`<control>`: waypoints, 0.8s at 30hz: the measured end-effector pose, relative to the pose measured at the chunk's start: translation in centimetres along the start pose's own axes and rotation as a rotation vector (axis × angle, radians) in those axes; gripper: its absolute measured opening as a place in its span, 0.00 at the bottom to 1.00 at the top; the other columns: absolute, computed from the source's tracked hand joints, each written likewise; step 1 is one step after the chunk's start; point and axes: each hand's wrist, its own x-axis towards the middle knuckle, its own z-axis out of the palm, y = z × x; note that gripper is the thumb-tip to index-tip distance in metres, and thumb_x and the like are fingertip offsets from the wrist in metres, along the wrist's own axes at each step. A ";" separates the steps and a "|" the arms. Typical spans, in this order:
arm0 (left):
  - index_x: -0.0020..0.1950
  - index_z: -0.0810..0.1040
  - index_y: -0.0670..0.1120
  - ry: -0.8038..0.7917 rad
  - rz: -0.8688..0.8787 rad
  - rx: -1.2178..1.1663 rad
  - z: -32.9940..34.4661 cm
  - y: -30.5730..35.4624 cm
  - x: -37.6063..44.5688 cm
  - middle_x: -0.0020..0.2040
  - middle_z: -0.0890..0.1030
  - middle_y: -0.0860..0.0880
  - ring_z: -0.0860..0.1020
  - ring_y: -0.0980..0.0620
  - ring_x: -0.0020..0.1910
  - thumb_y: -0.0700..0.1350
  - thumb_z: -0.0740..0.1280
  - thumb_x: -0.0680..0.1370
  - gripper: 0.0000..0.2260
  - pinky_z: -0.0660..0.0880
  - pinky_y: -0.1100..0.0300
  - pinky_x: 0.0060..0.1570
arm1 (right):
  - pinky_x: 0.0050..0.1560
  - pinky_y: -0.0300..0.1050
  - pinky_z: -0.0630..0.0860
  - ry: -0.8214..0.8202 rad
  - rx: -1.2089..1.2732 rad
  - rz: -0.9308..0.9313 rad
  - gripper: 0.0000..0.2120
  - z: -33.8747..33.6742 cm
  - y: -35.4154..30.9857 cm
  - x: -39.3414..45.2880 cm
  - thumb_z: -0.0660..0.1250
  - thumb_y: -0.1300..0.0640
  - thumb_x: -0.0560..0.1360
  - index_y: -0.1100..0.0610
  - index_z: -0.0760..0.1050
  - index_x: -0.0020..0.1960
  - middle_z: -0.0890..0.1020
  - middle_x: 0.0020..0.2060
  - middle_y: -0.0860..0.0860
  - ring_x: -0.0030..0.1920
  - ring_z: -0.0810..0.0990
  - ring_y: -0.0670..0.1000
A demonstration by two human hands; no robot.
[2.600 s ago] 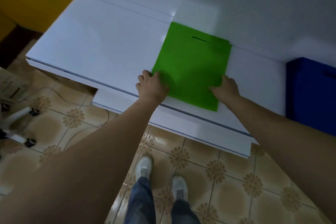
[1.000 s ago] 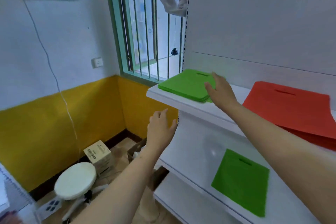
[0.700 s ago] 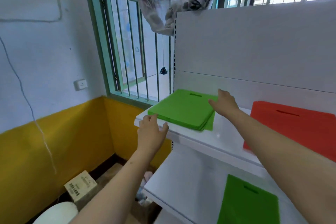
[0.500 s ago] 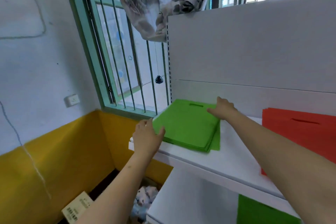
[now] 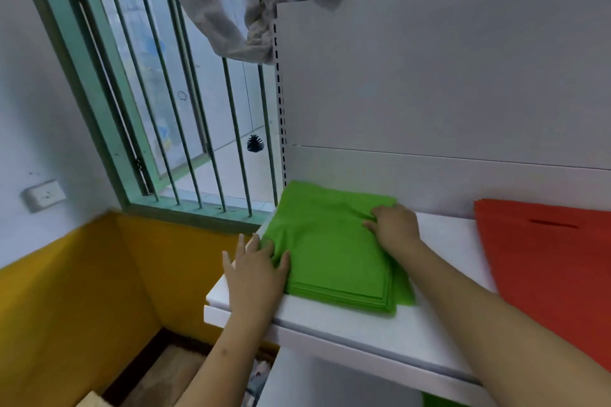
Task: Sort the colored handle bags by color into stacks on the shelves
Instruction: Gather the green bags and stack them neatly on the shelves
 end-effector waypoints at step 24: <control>0.70 0.63 0.54 -0.628 0.449 -1.214 -6.4 9.0 -8.3 0.51 0.79 0.44 0.81 0.54 0.46 0.33 0.69 0.73 0.31 0.81 0.59 0.45 | 0.54 0.44 0.78 0.683 1.340 0.385 0.17 -19.0 12.0 -23.7 0.77 0.51 0.65 0.59 0.82 0.49 0.84 0.47 0.55 0.49 0.83 0.50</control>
